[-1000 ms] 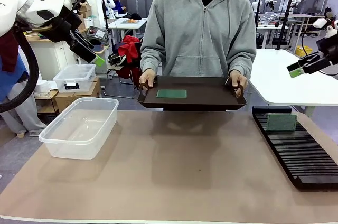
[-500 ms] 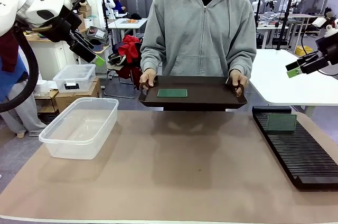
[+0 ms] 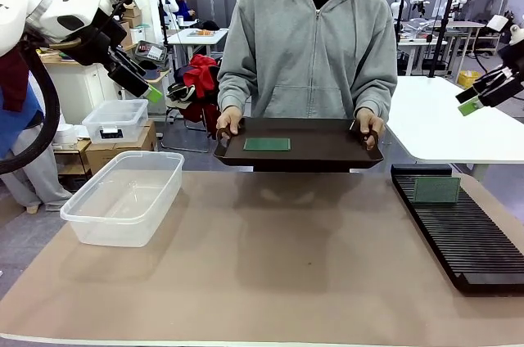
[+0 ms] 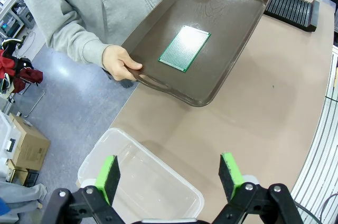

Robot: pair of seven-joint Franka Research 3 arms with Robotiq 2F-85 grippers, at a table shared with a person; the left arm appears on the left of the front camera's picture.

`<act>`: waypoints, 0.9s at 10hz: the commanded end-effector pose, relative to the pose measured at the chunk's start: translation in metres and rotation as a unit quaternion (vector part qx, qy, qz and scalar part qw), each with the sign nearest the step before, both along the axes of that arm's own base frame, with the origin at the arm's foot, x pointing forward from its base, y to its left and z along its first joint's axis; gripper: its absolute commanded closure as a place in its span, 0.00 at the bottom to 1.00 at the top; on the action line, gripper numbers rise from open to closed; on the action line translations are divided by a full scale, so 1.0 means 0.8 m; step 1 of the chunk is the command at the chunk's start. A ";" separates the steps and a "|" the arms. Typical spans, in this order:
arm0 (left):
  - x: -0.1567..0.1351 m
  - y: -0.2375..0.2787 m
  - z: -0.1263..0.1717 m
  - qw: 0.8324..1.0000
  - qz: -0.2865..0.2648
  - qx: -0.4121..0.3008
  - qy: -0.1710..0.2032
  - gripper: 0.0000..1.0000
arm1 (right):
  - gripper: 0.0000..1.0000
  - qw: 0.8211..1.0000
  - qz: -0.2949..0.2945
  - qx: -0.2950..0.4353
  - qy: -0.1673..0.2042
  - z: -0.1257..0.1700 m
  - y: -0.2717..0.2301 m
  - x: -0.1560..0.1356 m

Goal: Sort PCBs into racks and boxes based on the side picked up.
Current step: Pick up the Blank PCB handed by the Human.

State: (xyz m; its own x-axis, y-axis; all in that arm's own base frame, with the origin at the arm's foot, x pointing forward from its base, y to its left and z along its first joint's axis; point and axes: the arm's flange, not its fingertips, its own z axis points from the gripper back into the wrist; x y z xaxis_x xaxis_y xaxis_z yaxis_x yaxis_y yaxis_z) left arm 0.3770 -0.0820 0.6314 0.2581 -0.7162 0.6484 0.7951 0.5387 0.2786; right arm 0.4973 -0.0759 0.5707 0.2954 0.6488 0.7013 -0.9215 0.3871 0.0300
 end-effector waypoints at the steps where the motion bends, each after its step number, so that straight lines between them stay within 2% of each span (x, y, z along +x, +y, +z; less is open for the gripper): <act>1: -0.001 0.000 -0.002 1.000 -0.001 0.001 0.003 0.00 | 0.00 1.000 0.001 -0.024 0.020 0.019 0.015 -0.013; 4: -0.001 0.000 -0.002 1.000 -0.001 0.001 0.003 0.00 | 0.00 0.998 -0.054 -0.017 -0.018 0.033 0.035 -0.041; 5: -0.001 0.000 -0.002 1.000 -0.001 0.001 0.003 0.00 | 0.00 0.998 -0.061 -0.009 -0.017 0.037 0.036 -0.049; 8: -0.001 0.000 -0.002 1.000 -0.001 0.001 0.003 0.00 | 0.00 0.996 -0.067 -0.007 -0.054 0.041 0.033 -0.060; 9: -0.001 0.000 -0.002 1.000 -0.001 0.001 0.003 0.00 | 0.00 0.998 -0.054 -0.018 -0.028 0.050 0.029 -0.054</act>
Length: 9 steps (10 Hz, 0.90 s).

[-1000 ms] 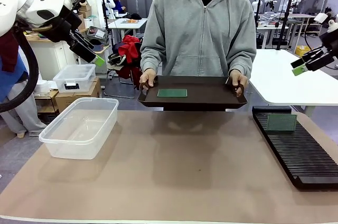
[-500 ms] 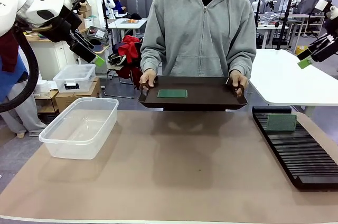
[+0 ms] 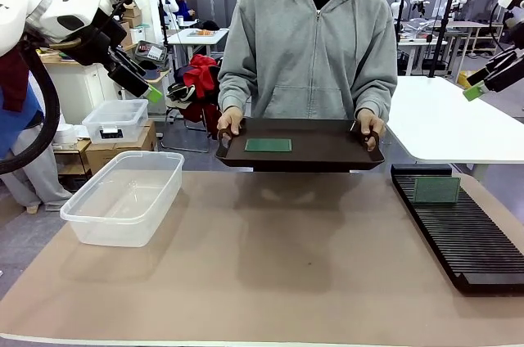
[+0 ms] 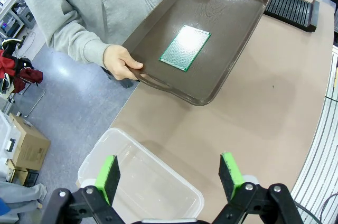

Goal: Sort PCBs into racks and boxes based on the side picked up.
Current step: Pick up the Blank PCB handed by the Human.

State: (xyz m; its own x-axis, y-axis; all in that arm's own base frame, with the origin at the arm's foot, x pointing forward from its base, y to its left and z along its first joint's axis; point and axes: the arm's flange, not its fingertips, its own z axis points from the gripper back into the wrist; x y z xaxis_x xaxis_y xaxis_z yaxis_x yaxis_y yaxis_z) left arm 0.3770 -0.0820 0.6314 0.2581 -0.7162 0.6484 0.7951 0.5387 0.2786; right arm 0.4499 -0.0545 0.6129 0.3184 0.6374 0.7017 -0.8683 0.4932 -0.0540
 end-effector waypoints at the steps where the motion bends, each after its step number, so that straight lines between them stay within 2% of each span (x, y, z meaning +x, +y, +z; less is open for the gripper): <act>1: -0.001 0.000 -0.002 1.000 -0.001 0.001 0.003 0.00 | 0.00 1.000 0.006 0.000 0.010 -0.003 0.002 0.005; 5: -0.001 0.000 -0.002 1.000 -0.001 0.001 0.003 0.00 | 0.00 1.000 0.006 0.000 0.010 -0.003 0.002 0.005; 9: -0.001 0.000 -0.002 1.000 -0.001 0.001 0.003 0.00 | 0.00 1.000 -0.017 0.014 -0.023 0.009 -0.006 0.004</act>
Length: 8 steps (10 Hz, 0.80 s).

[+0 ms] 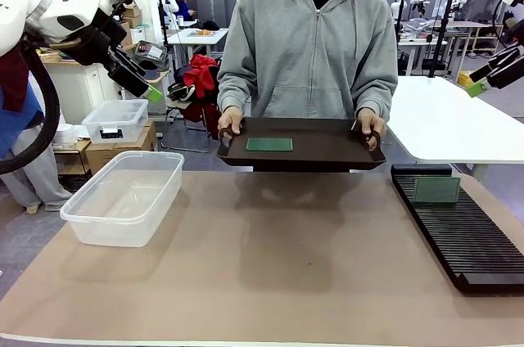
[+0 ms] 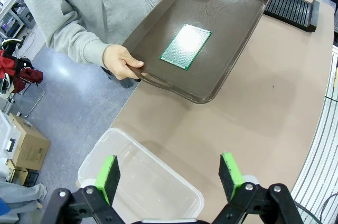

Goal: Sort PCBs into racks and boxes based on the side picked up.
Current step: Pick up the Blank PCB handed by the Human.

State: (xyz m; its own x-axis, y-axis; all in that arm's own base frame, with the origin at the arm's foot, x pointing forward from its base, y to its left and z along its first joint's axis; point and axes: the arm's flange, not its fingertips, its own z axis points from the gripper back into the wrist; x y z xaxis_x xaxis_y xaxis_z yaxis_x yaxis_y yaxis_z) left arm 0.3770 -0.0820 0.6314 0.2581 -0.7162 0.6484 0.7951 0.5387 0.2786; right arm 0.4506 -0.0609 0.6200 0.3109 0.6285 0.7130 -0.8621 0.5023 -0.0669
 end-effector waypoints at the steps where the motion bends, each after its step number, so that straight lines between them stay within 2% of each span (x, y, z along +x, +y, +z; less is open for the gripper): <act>1: -0.001 0.000 -0.002 1.000 -0.001 0.001 0.003 0.00 | 0.00 1.000 -0.015 0.011 -0.018 0.002 0.002 0.002; 8: -0.001 0.000 -0.002 1.000 -0.001 0.001 0.003 0.00 | 0.00 1.000 -0.006 0.001 -0.007 0.005 -0.005 -0.001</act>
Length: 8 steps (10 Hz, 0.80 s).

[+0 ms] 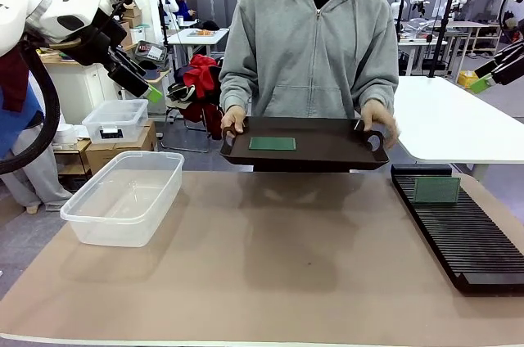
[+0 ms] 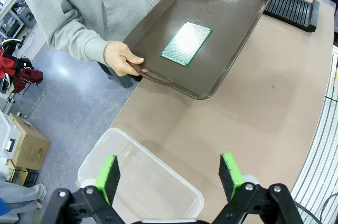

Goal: Sort PCBs into racks and boxes based on the side picked up.
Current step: Pick up the Blank PCB handed by the Human.

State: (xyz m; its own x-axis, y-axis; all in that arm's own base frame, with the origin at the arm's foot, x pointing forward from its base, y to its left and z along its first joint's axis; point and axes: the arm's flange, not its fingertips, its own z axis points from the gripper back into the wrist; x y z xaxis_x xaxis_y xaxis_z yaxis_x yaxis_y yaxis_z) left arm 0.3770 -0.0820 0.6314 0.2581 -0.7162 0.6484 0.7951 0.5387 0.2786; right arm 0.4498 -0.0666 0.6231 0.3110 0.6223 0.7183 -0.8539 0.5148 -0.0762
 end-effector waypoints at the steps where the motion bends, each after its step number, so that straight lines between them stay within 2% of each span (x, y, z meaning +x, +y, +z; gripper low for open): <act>1: -0.001 0.000 -0.002 1.000 -0.001 0.001 0.003 0.00 | 0.00 1.000 0.001 -0.001 0.000 0.001 0.002 0.000; 8: -0.001 0.000 -0.002 1.000 -0.001 0.001 0.003 0.00 | 0.00 1.000 0.001 -0.001 0.000 0.001 0.002 0.000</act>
